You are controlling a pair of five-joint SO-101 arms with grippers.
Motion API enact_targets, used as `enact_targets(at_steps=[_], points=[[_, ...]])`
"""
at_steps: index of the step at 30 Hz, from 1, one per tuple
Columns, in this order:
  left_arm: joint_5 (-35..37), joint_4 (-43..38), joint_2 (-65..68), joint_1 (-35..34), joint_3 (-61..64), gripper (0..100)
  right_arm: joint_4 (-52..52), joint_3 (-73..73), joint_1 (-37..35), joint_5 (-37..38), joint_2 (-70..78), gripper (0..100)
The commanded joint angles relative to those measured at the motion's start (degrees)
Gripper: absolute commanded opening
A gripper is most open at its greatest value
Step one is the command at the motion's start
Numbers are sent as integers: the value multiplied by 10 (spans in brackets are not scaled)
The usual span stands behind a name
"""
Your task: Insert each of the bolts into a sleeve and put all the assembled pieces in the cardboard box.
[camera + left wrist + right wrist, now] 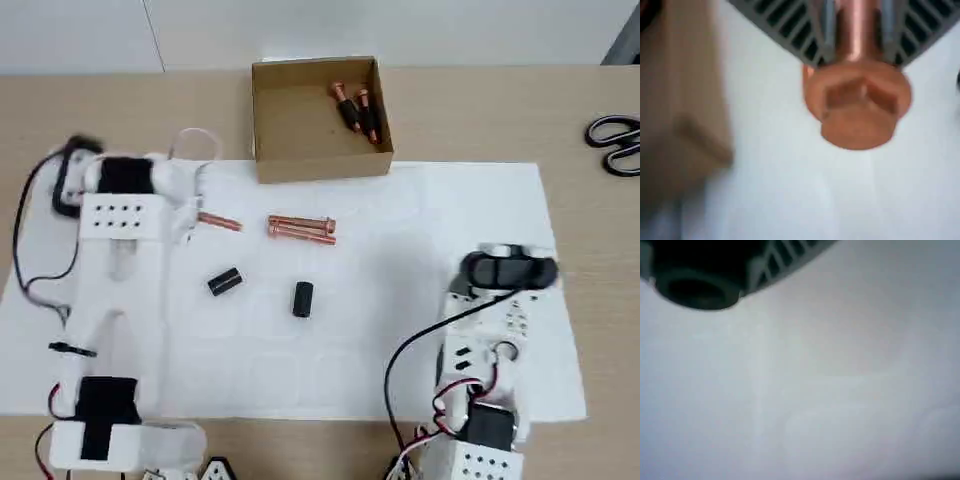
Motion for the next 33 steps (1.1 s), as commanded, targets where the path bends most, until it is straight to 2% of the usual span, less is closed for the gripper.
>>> enact_targets(at_steps=[1, 5, 7, 10, 14, 21, 23, 28, 33], points=[[-132, 76, -11, 31, -102, 7, -14, 3, -102, 11, -14, 11], [-220, 125, -11, 34, -161, 7, -17, 3, -212, 107, -15, 11], [-241, 132, -11, 39, -179, 7, -51, 3, -246, 120, -15, 8], [-277, 132, -11, 48, -203, 7, -149, 3, -254, 120, -12, 8], [-320, 132, -12, 98, -257, 7, -237, 3, -255, 121, -9, 8], [-378, 116, -76, 207, -316, 7, -257, 3, -268, 117, -15, 8], [-410, 102, -95, 227, -316, 7, -277, 3, -283, 90, -15, 8], [-475, 44, -126, 246, -316, 7, -330, 3, -311, 46, -9, 8], [-480, -1, -136, 249, -287, 7, -373, 3, -311, 45, -15, 8]])
